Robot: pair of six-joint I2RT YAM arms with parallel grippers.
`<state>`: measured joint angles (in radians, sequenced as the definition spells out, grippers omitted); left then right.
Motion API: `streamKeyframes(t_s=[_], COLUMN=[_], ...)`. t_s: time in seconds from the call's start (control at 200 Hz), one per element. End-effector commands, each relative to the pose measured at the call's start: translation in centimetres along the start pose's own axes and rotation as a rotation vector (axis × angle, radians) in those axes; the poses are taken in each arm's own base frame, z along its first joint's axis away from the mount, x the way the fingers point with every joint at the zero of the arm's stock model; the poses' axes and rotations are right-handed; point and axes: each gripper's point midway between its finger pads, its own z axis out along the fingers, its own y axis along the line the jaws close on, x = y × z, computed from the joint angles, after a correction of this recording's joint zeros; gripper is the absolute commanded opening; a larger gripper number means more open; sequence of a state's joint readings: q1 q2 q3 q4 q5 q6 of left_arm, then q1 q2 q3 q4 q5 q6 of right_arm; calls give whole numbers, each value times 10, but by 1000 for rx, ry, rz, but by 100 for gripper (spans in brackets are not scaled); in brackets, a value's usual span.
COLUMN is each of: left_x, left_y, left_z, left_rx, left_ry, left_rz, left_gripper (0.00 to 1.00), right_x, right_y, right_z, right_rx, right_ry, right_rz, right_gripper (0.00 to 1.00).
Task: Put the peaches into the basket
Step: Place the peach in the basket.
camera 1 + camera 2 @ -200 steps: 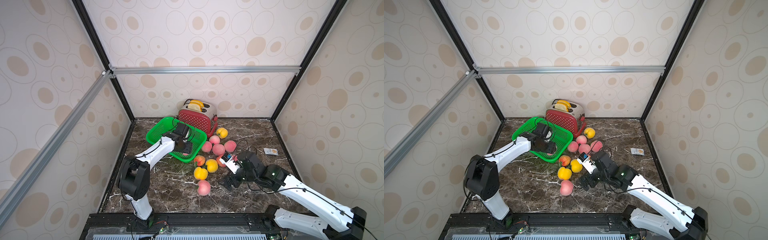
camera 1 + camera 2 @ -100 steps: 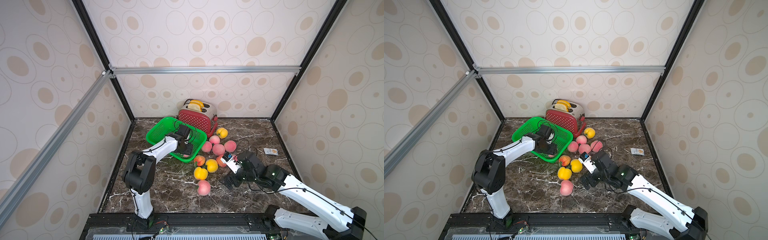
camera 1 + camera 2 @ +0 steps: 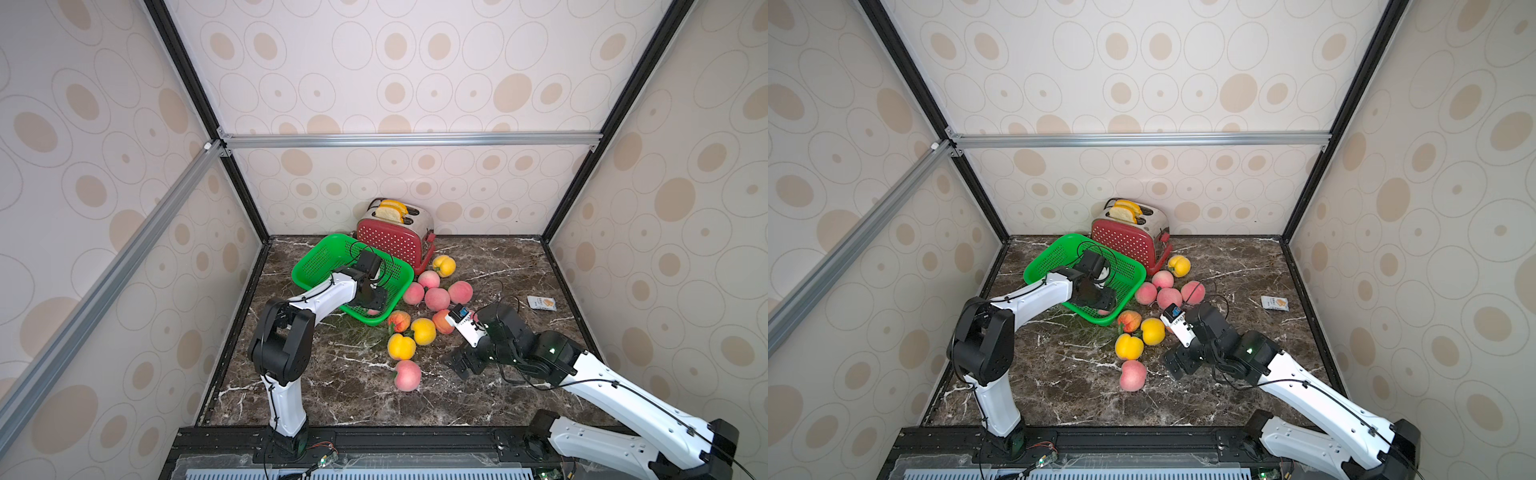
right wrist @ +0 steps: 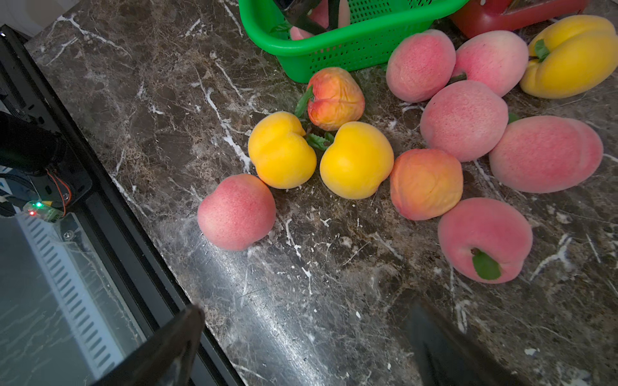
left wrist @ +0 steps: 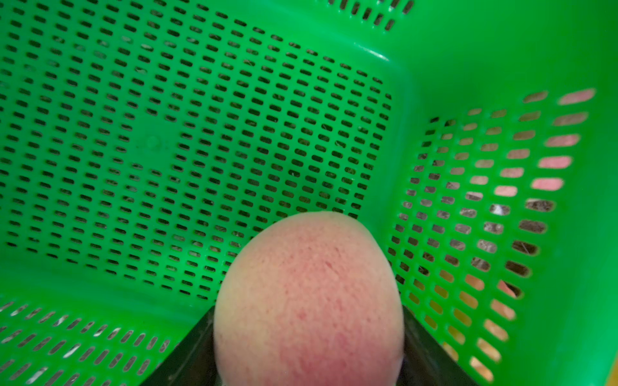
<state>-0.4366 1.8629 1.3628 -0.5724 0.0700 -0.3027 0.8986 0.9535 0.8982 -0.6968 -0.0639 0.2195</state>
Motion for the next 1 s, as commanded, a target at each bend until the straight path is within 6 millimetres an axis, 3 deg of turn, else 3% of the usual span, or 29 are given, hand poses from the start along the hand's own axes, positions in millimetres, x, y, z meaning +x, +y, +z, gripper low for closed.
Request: streamKeyframes(t_s=[0.0,0.22,0.391,0.566,0.856,0.991], left_x=[-7,-11,-14,-19,-30,-16], left_y=[0,-1,1,1,6,11], left_z=[-2,-8,-18,-30,-75,-98], left_rx=[7,8,0,1,-30,-50], left_ry=[-17,-33,-50,-76,-166,-162], left_rz=[-10,-8,-1,-1,26,36], left_gripper=[79,79,87,88,89,93], right_x=[10,16,22,19,21,20], right_y=[-2,-2,-3,3,2,7], right_z=[-3,-6,-7,-8,-4,0], right_rx=[19,18,21,-9,-8,-35], right_ry=[22,24,39,25,35,29], right_rz=[-15,-24,-32,-39,-44,-51], right_gripper=[100,100,100,100,100,100])
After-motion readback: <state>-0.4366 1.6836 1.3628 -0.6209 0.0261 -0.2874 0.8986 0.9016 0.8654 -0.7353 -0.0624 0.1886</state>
